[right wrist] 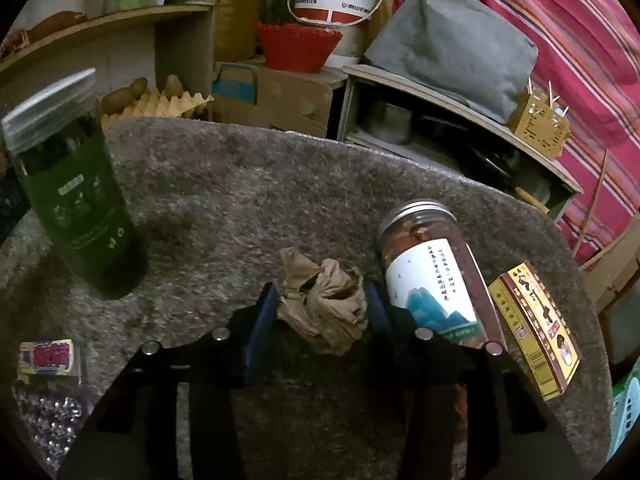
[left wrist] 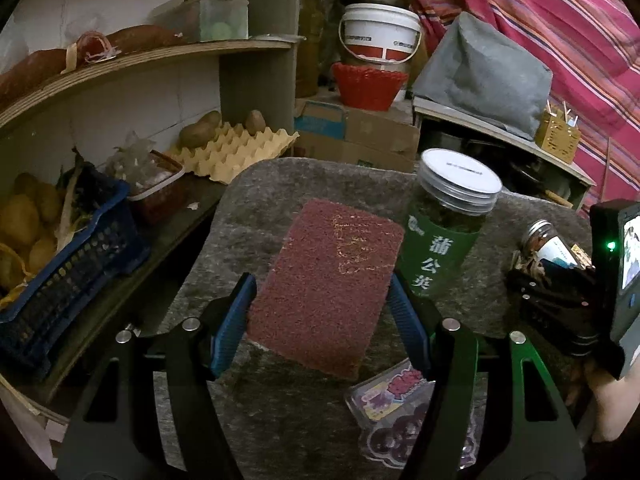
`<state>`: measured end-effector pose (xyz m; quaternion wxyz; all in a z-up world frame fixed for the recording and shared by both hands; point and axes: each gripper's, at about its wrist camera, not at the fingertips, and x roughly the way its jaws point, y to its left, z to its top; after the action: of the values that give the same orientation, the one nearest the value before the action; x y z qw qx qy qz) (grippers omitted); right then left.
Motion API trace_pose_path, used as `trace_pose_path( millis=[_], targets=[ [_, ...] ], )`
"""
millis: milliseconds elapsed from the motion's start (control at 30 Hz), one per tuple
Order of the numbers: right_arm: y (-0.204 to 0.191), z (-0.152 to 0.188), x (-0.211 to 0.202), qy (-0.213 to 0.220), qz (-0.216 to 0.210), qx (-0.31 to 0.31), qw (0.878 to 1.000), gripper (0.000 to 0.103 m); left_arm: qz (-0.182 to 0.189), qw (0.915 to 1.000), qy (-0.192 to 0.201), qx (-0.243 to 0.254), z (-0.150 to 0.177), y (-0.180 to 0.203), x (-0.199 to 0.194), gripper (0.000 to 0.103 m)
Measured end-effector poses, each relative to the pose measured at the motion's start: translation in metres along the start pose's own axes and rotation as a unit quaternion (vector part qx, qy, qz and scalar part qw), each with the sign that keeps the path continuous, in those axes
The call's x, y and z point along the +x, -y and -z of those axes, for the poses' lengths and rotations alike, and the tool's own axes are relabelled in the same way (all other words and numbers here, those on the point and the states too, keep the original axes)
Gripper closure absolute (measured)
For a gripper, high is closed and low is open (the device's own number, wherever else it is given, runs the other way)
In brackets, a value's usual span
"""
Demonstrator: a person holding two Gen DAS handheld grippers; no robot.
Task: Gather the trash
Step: 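Grasp the crumpled brown paper with the right tool while the left grasps the maroon pad, then carry the pad and paper over the basket, open the left tool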
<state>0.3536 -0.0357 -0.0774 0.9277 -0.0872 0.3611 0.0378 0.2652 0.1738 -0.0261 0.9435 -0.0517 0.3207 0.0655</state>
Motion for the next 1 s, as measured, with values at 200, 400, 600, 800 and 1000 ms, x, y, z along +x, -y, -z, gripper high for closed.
trace_pose_path(
  millis=[200,400,600,800,1000],
  targets=[
    [0.009,0.004,-0.035,0.034,-0.014,-0.001,0.999,0.057,0.014,0.9999,0.001,0.001,0.002,0.009,-0.008,0.037],
    [0.031,0.013,-0.072,0.057,-0.018,0.007,0.998,0.057,0.021,0.9997,0.009,-0.002,0.007,0.020,-0.020,0.037],
    [0.057,0.032,-0.096,0.065,-0.005,0.007,0.998,0.057,0.034,0.9993,0.013,0.004,0.013,0.046,-0.030,0.037],
    [0.094,0.051,-0.116,0.067,0.019,0.020,0.997,0.057,0.060,0.9979,0.015,0.021,0.025,0.086,-0.043,0.037],
    [0.137,0.077,-0.138,0.068,0.038,0.040,0.996,0.057,0.069,0.9970,0.016,0.033,0.037,0.113,-0.054,0.037]
  ],
)
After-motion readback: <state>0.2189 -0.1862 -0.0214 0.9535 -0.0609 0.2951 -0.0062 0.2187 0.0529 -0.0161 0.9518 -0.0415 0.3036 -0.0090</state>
